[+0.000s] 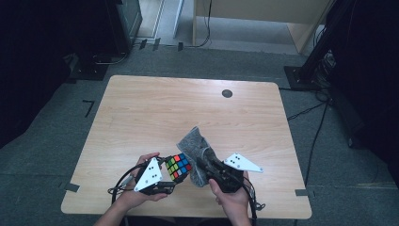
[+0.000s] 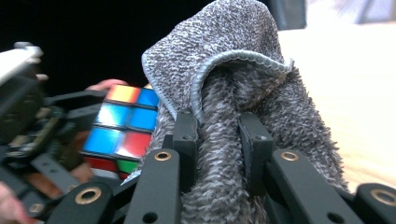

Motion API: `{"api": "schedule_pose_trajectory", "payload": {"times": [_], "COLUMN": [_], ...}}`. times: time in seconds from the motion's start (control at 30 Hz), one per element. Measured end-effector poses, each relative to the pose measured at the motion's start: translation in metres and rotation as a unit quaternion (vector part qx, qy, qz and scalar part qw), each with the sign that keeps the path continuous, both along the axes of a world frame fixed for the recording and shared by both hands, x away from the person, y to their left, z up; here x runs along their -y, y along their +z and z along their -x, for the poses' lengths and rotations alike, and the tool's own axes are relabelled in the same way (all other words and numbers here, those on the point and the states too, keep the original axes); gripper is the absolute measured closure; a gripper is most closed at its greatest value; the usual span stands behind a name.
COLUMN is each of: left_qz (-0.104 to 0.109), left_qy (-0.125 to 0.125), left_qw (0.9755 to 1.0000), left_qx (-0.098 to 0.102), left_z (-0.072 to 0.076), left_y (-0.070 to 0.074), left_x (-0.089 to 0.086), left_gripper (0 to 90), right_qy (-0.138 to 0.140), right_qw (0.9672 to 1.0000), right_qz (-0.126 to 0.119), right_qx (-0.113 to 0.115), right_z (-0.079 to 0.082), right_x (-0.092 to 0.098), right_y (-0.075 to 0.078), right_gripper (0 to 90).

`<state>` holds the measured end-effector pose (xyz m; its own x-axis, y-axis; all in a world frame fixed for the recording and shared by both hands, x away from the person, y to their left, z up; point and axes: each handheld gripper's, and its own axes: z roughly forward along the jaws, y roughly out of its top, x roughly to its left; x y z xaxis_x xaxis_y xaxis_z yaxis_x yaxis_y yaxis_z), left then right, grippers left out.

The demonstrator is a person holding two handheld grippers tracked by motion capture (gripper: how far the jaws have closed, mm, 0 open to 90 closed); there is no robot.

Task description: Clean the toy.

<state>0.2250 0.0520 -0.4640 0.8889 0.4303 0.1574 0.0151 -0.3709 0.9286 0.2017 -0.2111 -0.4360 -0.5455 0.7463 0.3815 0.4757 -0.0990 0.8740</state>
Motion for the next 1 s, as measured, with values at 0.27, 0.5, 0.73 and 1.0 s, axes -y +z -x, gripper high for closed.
{"api": "schedule_pose_trajectory", "payload": {"times": [0.27, 0.5, 0.73, 1.0], "left_qz": [0.011, -0.001, 0.016, 0.010], "left_qy": [-0.008, -0.001, -0.007, 0.001], "left_qw": [0.9999, 0.9999, 0.9997, 0.9998], "left_qx": [-0.011, -0.010, -0.019, -0.019], "left_z": [-0.001, -0.002, -0.002, -0.007], "left_y": [0.003, 0.000, 0.003, 0.000], "left_x": [-0.001, -0.001, -0.001, -0.006], "left_gripper": [33.9, 33.9, 33.9, 33.9], "right_qy": [0.053, -0.027, 0.038, -0.026], "right_qw": [0.9972, 0.9991, 0.9968, 0.9979], "right_qz": [0.001, 0.012, 0.015, 0.048], "right_qx": [0.053, 0.031, 0.069, 0.035], "right_z": [0.015, 0.005, 0.019, 0.004], "right_x": [-0.025, -0.004, -0.028, -0.007], "right_y": [0.017, 0.007, 0.018, 0.001], "right_gripper": [73.0, 74.2, 74.1, 75.5]}}
